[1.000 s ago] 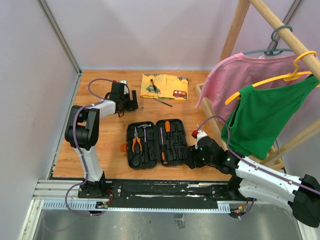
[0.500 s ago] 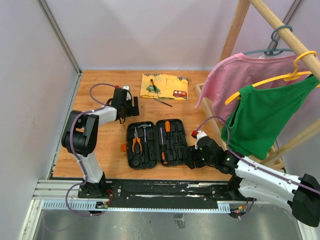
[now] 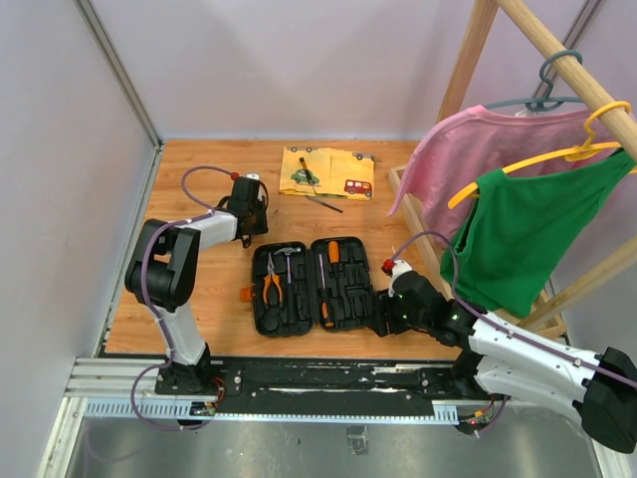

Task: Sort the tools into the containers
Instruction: Pick up the screwdriver from the center of the board.

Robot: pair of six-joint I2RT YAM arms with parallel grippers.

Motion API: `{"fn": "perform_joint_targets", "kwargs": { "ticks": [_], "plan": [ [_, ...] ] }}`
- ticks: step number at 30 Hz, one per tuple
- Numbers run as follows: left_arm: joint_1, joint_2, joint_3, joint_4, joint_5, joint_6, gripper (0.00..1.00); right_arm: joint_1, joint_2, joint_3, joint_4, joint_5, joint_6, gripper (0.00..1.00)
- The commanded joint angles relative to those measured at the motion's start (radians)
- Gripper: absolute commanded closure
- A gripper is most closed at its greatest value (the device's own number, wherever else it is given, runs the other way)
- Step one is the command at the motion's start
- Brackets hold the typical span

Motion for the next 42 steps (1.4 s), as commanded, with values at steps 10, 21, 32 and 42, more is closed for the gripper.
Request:
{"fn": "perform_joint_targets", "kwargs": {
  "ticks": [10,21,32,42],
  "plan": [
    [-0.013,0.071,-0.024,-0.125,0.020,-0.024,0.94,-0.015,-0.011,0.000,-0.019,0.003,0.006,0.46],
    [-0.013,-0.071,0.003,-0.140,-0.076,-0.014,0.99,-0.015,-0.036,0.001,-0.045,0.027,0.008,0.46],
    [-0.066,-0.325,-0.006,-0.118,-0.058,-0.054,1.00,-0.015,-0.085,0.017,-0.086,0.089,0.032,0.46],
    [-0.257,-0.551,-0.128,-0.099,-0.038,-0.327,1.00,-0.015,-0.245,0.003,-0.136,0.229,0.121,0.46]
  ]
}}
